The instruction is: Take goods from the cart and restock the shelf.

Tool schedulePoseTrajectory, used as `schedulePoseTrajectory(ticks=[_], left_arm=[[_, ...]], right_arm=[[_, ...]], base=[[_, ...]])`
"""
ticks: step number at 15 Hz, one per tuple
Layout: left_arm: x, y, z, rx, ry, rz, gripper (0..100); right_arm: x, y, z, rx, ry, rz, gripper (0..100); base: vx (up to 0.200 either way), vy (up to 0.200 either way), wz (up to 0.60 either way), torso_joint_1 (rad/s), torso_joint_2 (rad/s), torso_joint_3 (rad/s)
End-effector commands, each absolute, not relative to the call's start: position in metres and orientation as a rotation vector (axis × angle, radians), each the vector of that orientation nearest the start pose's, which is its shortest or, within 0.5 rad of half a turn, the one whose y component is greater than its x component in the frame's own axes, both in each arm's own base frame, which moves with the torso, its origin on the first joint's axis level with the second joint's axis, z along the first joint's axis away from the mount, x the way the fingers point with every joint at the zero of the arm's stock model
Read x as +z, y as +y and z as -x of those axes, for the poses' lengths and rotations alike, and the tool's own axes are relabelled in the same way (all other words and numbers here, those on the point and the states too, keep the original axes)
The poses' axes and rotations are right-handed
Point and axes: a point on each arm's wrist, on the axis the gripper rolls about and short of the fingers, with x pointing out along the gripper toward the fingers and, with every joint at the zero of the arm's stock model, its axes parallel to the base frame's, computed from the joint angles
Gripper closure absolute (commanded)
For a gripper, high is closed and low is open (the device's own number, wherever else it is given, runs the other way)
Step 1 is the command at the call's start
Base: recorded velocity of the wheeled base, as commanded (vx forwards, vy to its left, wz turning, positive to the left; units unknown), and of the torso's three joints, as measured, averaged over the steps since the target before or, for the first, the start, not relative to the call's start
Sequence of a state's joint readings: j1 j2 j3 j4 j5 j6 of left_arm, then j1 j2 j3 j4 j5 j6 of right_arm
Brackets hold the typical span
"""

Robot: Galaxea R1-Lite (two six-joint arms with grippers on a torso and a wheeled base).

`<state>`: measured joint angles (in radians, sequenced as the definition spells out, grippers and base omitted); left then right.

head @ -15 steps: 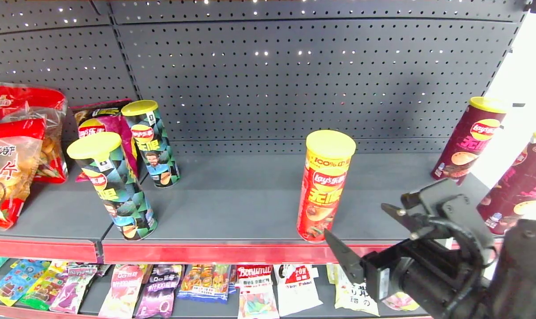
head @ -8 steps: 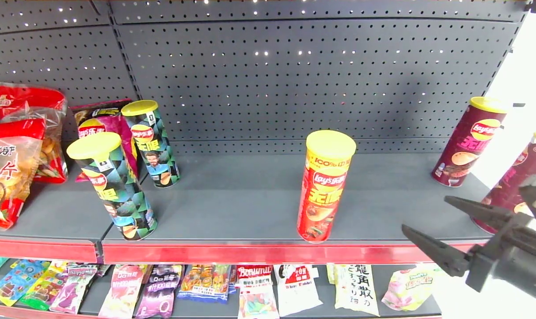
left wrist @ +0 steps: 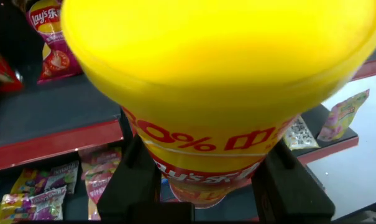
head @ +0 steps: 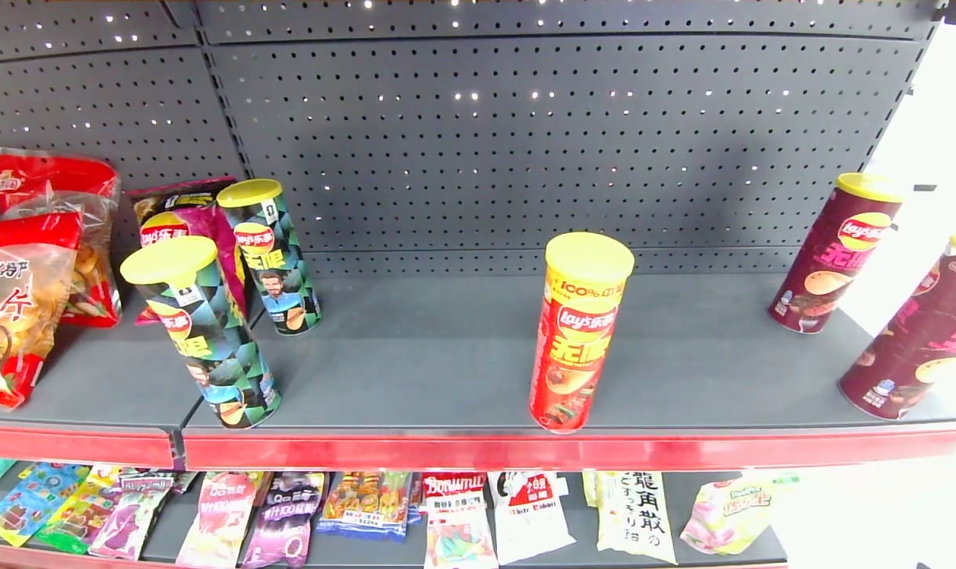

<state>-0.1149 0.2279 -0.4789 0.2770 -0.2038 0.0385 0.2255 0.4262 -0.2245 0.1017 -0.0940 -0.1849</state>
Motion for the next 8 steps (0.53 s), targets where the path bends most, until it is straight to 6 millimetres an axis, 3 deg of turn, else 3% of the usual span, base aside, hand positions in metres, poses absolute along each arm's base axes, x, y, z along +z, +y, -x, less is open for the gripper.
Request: schedulePoseTrajectory(ticks=[1, 8], left_arm=[[0.188, 0.000, 0.038, -0.318, 0.030, -0.035, 100], [0.188, 0.000, 0.038, -0.304, 0.024, -0.034, 100]], right_arm=[[0.124, -0.011, 0.043, -0.041, 0.174, 0.206, 0], [0.097, -0.006, 0.024, 0.044, 0.127, 0.060, 0]], base=[[0.000, 0.000, 0.00, 0.000, 0.00, 0.000], [0.000, 0.000, 0.00, 0.000, 0.00, 0.000]])
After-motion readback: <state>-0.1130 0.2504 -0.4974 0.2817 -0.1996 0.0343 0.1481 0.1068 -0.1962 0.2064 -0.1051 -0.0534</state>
